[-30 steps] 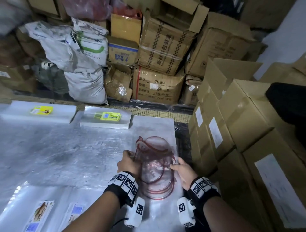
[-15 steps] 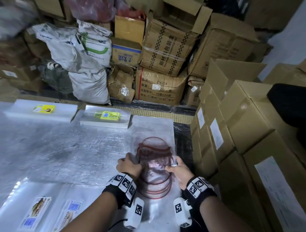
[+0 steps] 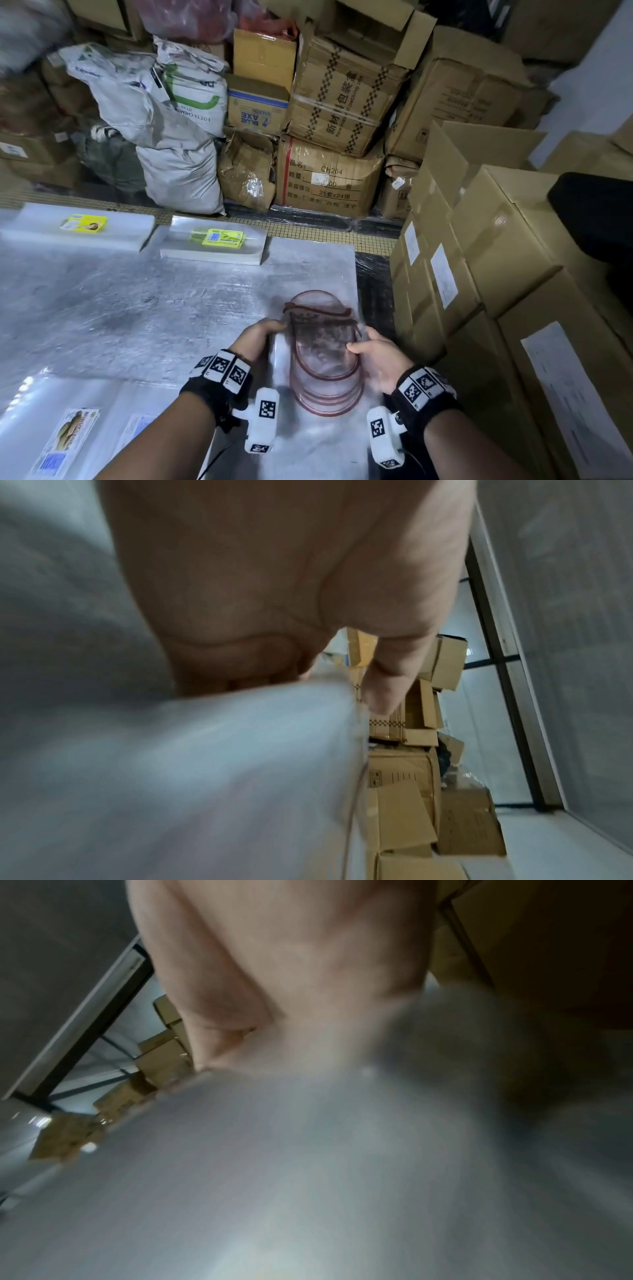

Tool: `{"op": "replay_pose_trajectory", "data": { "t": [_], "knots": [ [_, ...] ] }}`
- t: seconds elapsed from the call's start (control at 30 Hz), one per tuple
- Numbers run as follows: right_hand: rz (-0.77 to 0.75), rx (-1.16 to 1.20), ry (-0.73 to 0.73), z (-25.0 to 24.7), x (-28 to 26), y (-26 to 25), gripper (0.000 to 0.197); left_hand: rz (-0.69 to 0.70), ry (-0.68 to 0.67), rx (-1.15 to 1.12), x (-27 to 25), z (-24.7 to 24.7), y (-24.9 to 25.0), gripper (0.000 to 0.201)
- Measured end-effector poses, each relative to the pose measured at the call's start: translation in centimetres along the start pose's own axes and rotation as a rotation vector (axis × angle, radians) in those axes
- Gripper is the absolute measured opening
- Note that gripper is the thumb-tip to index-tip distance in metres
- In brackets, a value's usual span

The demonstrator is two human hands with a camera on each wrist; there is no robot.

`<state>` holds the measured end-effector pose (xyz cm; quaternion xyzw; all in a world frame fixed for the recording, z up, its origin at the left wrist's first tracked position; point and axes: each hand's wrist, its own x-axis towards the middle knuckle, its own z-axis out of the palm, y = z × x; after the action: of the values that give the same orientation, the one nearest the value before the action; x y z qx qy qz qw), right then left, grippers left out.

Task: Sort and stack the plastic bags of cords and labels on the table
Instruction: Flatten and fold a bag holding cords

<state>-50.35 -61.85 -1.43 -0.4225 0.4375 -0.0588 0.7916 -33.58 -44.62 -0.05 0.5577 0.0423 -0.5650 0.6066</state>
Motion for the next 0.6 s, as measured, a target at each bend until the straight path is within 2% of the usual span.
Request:
{"op": "replay_pose_trajectory", "data": {
  "t": [0.07, 0.2, 0.3, 0.37, 0.47, 0.57, 0.6],
  "knots": [
    [-0.020, -0.071, 0.030, 0.3, 0.1, -0.2, 0.037, 0.083, 0.064, 0.018, 0.6, 0.2, -0.5, 0.066],
    [-0.016, -0.241, 0.020, 0.7, 0.1, -0.6, 0.029, 0.158, 0.158, 0.064, 1.9, 0.0, -0.8, 0.070],
    [0.066, -0.180, 0.023, 1.0, -0.5, -1.5, 0.011, 0.185, 0.214, 0.142, 1.0, 0.3, 0.2, 0.051],
    [0.109, -0.204, 0.070, 0.8, -0.5, -1.9, 0.018, 0.210, 0.249, 0.220, 1.3, -0.1, 0.1, 0.040],
    [0.037, -0.245, 0.085, 0.7, -0.2, -2.0, 0.018, 0.201, 0.239, 0.349, 1.5, -0.5, -0.4, 0.070],
    [-0.002, -0.334, 0.144, 1.2, 0.3, -1.7, 0.017, 0.224, 0.264, 0.378, 0.8, -0.3, 0.0, 0.043],
    [-0.023, -0.331, 0.160, 1.3, 0.6, -1.5, 0.016, 0.230, 0.252, 0.346, 0.9, -0.3, 0.0, 0.040]
  ]
}}
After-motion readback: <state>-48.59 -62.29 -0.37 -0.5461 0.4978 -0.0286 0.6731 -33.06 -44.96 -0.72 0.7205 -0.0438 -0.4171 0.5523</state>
